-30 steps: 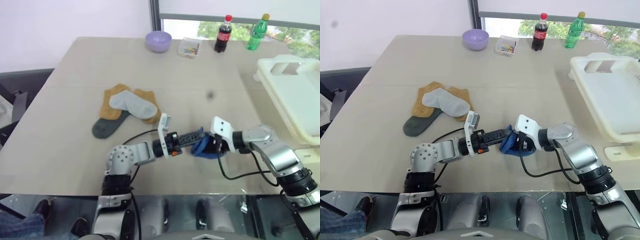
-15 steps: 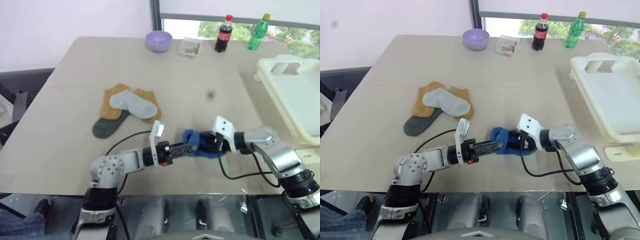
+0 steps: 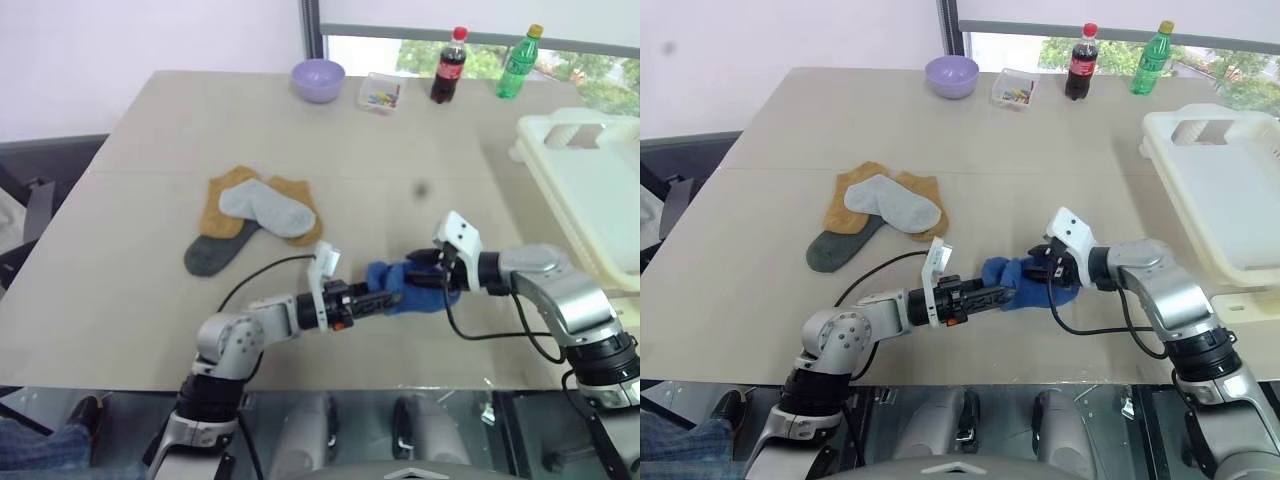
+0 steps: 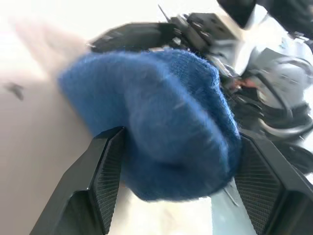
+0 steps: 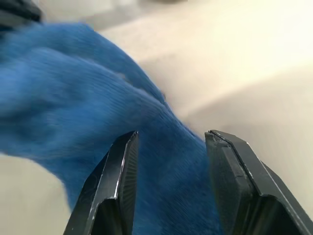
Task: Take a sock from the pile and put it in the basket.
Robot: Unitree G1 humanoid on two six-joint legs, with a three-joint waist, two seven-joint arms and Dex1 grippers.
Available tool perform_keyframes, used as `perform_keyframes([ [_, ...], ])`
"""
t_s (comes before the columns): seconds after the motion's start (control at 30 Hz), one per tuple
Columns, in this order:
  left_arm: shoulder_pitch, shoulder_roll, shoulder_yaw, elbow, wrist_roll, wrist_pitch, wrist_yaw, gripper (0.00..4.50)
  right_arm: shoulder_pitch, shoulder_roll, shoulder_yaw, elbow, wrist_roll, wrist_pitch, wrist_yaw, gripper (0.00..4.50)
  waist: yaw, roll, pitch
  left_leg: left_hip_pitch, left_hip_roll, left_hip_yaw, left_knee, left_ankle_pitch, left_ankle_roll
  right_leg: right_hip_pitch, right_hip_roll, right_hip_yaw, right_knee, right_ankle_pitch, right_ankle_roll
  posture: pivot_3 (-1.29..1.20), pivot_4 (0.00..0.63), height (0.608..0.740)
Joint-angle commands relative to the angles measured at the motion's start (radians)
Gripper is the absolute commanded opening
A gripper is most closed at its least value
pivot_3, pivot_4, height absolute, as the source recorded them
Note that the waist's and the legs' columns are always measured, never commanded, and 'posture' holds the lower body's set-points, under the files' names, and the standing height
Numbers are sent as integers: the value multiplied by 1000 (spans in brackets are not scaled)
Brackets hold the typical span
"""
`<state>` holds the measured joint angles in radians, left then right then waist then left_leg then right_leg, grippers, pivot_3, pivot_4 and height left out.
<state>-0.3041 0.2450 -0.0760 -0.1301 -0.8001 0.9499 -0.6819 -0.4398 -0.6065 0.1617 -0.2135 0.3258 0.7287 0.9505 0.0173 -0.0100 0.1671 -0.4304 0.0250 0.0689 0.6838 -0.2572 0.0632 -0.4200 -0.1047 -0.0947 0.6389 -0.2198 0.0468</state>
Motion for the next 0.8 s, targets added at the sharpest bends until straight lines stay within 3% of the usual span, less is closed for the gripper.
perform_keyframes([
  [0.03, -22, -14, 12, 2, 12, -32, 4, 3403, 4, -11, -97, -86, 77, 56, -25, 2187, -1, 0, 0, 0, 0, 0, 0, 0, 0, 0, 0, 0, 0, 0, 0, 0, 150, 733],
  [0.37, -101, -82, 6, 0, -8, -20, 17, 3403, 79, -129, -284, -152, 186, 157, -63, 2187, 1, 0, 0, 0, -1, -1, 0, -1, 3, 0, 0, 0, 0, 0, 0, 0, 150, 733],
  [0.53, -168, -128, 34, 42, -22, -6, 33, 3403, 136, -174, -321, -156, 192, 150, -85, 2187, -3, -1, 0, 0, -1, 0, 1, -1, 3, 0, 0, 1, 1, 0, 0, 0, 150, 733],
  [0.8, -202, -186, -38, 132, 49, -43, 13, 3403, 175, -203, -375, -167, 220, 178, -123, 2187, 4, -1, 1, 0, -1, -1, 2, 0, 1, 0, 1, 1, 2, 0, 1, 0, 150, 733],
])
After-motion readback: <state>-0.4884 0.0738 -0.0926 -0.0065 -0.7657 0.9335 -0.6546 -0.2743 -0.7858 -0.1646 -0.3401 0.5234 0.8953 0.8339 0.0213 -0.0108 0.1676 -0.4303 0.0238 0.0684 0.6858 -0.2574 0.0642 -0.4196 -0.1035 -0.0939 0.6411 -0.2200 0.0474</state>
